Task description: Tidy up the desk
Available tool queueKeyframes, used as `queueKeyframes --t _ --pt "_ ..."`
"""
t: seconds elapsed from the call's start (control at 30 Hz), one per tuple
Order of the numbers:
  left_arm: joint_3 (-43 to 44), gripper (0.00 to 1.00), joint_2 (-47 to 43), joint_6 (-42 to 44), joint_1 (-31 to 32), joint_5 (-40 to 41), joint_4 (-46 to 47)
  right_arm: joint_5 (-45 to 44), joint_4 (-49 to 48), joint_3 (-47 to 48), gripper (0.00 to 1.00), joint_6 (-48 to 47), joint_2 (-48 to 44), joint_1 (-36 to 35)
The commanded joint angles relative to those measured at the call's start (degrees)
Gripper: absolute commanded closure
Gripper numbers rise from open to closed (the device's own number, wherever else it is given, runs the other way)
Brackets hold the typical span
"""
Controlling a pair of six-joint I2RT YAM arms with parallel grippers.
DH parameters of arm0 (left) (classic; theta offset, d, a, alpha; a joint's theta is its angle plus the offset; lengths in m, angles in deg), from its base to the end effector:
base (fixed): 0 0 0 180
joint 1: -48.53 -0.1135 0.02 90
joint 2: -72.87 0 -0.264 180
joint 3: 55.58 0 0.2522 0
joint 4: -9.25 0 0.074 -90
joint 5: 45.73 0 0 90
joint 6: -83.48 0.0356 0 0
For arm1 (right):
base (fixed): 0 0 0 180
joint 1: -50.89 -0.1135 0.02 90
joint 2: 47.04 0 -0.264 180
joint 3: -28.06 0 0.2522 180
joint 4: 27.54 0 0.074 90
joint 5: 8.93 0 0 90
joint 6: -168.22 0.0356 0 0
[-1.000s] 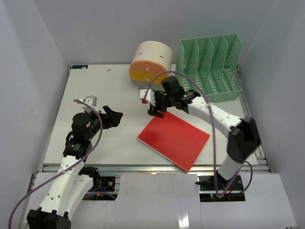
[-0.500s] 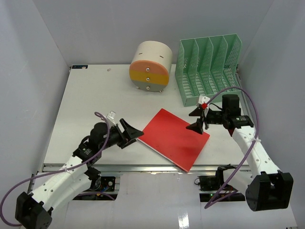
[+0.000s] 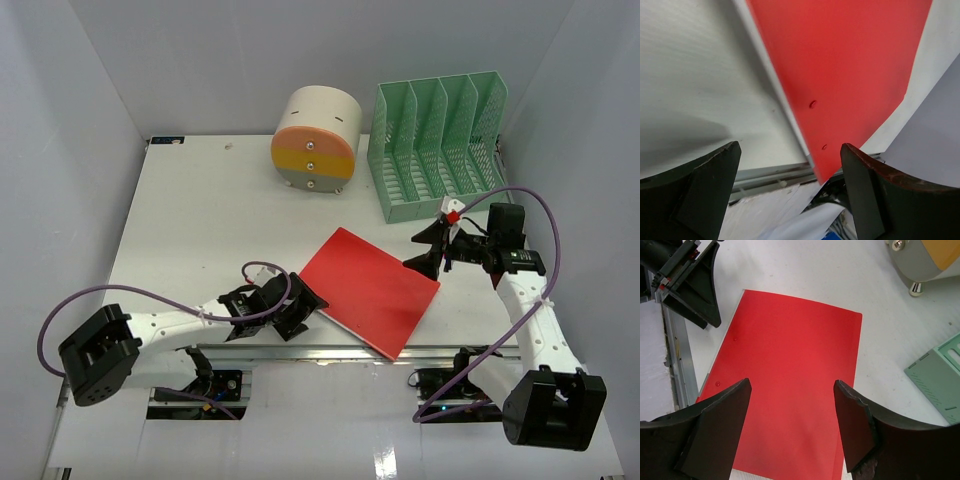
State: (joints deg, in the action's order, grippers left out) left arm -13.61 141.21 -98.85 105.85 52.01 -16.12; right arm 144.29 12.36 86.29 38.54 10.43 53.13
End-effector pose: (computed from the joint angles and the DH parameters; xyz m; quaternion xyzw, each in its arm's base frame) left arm 0.1208 -0.1794 0.1610 -0.3046 0.8923 -0.2989 0.1471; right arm 0.2011 0.0239 0.2826 -0.4600 0.6562 0.3112 0.5108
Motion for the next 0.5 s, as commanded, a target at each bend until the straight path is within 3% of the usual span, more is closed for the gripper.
queueKeyframes --t 0.0,0.3,0.47 --pt "2.79 0.09 3.02 -5.47 0.60 6.61 4.10 -1.83 -3.55 -1.11 0.27 2.54 0.09 0.13" --pt "3.05 0.13 8.72 -8.60 0.95 6.98 6.00 -10.78 -12.17 -4.61 0.29 9.74 0.31 0.02" --pt "0.86 0.14 8.02 -9.81 1.04 8.53 7.49 -21.73 -16.48 -5.90 0.38 15.78 2.88 -2.41"
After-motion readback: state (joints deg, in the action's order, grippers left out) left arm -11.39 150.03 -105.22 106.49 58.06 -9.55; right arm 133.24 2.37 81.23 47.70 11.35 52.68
